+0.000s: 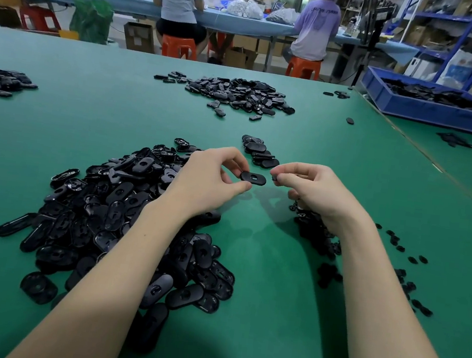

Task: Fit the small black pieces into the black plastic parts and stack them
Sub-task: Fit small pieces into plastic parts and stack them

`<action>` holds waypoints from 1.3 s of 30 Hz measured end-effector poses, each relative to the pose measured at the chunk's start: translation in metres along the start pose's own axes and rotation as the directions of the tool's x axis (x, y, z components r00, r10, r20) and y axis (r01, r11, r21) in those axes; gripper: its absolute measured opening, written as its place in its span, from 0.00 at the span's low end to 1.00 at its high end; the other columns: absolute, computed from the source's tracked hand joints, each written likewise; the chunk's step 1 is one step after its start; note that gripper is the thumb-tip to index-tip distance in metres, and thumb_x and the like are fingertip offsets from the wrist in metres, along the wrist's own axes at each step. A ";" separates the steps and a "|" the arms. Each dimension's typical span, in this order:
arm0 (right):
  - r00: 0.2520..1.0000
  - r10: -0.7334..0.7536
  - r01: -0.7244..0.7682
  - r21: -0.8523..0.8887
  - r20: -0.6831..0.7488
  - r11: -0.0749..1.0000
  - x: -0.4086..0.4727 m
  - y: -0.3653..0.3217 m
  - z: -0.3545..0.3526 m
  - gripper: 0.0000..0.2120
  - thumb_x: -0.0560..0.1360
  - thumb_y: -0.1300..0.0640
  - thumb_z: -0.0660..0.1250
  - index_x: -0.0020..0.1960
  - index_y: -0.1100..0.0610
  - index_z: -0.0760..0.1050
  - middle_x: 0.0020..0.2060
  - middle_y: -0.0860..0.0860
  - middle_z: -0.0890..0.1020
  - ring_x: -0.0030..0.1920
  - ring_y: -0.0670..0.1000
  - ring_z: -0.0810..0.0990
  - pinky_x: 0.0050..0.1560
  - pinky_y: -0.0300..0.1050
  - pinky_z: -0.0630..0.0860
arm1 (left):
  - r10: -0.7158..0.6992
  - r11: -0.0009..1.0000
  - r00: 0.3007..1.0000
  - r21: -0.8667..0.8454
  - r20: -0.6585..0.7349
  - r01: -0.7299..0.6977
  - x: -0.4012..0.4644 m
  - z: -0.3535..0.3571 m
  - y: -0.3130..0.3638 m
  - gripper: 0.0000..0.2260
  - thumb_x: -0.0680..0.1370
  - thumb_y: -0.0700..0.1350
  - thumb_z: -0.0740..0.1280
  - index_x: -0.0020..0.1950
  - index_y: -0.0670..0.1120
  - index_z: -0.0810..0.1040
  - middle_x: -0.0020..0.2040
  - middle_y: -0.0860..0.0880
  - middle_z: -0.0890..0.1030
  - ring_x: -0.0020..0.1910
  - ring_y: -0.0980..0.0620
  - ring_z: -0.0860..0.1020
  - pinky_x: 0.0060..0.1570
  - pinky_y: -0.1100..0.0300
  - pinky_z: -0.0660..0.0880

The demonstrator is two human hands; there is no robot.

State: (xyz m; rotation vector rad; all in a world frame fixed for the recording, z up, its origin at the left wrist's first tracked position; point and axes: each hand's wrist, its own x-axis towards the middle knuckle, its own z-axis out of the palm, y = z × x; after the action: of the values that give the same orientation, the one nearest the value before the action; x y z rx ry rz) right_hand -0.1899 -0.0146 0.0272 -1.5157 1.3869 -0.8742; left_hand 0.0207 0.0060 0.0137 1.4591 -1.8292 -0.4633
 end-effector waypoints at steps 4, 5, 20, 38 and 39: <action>1.000 0.019 -0.019 -0.015 0.002 1.000 -0.001 -0.005 0.003 0.02 0.75 0.53 0.74 0.45 0.49 0.85 0.40 0.43 0.88 0.39 0.48 0.73 0.27 0.30 0.67 | 0.007 1.000 0.999 -0.006 -0.041 -0.007 0.000 0.001 0.002 0.08 0.70 0.49 0.78 0.45 0.55 0.80 0.42 0.58 0.83 0.36 0.59 0.81 0.48 0.58 0.79; 1.000 0.022 -0.021 -0.030 0.003 0.999 -0.001 -0.006 0.004 0.02 0.74 0.52 0.75 0.46 0.50 0.85 0.41 0.44 0.88 0.38 0.48 0.72 0.27 0.30 0.67 | 0.010 1.000 0.999 -0.002 -0.050 -0.010 0.000 0.001 0.003 0.09 0.69 0.49 0.78 0.44 0.55 0.80 0.41 0.58 0.83 0.36 0.59 0.81 0.48 0.57 0.79; 0.998 0.042 -0.044 -0.051 -0.038 0.998 0.003 -0.014 0.016 0.06 0.70 0.52 0.77 0.36 0.42 0.86 0.33 0.51 0.76 0.37 0.52 0.66 0.23 0.34 0.59 | 0.083 0.975 0.989 0.214 -0.123 -0.055 -0.002 0.000 0.012 0.10 0.68 0.56 0.78 0.44 0.58 0.81 0.32 0.66 0.75 0.40 0.69 0.74 0.42 0.59 0.72; 0.992 0.122 -0.123 -0.026 -0.011 0.992 0.000 -0.008 0.012 0.06 0.69 0.46 0.79 0.45 0.44 0.87 0.39 0.49 0.81 0.38 0.49 0.71 0.31 0.39 0.64 | 0.150 0.970 0.984 0.206 -0.096 -0.128 -0.005 -0.003 0.014 0.08 0.71 0.55 0.76 0.48 0.58 0.82 0.36 0.63 0.78 0.41 0.60 0.76 0.48 0.54 0.76; 0.991 0.134 -0.134 0.014 0.011 0.991 0.000 -0.007 0.013 0.06 0.69 0.46 0.79 0.45 0.44 0.87 0.42 0.48 0.83 0.39 0.48 0.73 0.31 0.38 0.64 | 0.154 0.973 0.984 0.189 -0.089 -0.135 -0.005 -0.003 0.013 0.08 0.72 0.54 0.76 0.48 0.58 0.81 0.36 0.63 0.79 0.42 0.60 0.77 0.49 0.53 0.77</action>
State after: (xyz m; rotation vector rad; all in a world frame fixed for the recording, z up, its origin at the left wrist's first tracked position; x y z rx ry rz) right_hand -0.1757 -0.0125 0.0287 -1.3966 1.4540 -0.7906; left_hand 0.0147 0.0150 0.0228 1.4279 -1.9189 -0.1487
